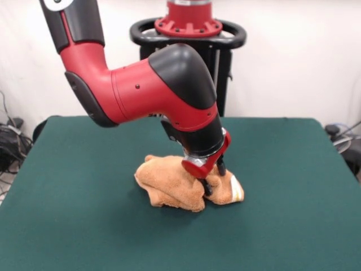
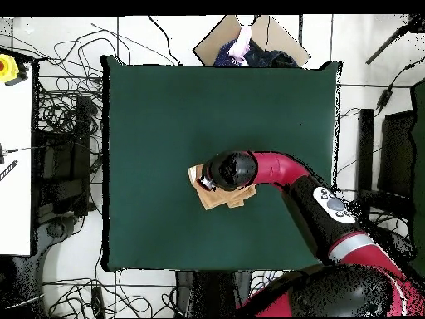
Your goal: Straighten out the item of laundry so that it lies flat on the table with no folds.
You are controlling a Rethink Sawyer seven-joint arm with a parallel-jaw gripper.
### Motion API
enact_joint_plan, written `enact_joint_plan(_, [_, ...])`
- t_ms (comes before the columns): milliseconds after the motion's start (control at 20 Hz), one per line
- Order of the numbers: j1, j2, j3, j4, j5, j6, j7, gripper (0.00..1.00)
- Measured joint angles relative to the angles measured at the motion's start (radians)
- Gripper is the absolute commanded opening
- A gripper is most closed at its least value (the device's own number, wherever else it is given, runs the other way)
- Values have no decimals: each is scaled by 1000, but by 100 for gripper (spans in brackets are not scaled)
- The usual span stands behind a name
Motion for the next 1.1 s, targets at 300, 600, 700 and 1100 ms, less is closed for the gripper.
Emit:
enact_joint_plan(300, [0, 0, 0, 5, 0, 0, 0, 100])
enact_joint_plan(600, [0, 0, 0, 20, 0, 0, 0, 100])
enact_joint_plan(700, [0, 0, 0, 25, 0, 0, 0, 100])
enact_joint_plan(1100, [0, 0, 0, 26, 0, 0, 0, 0])
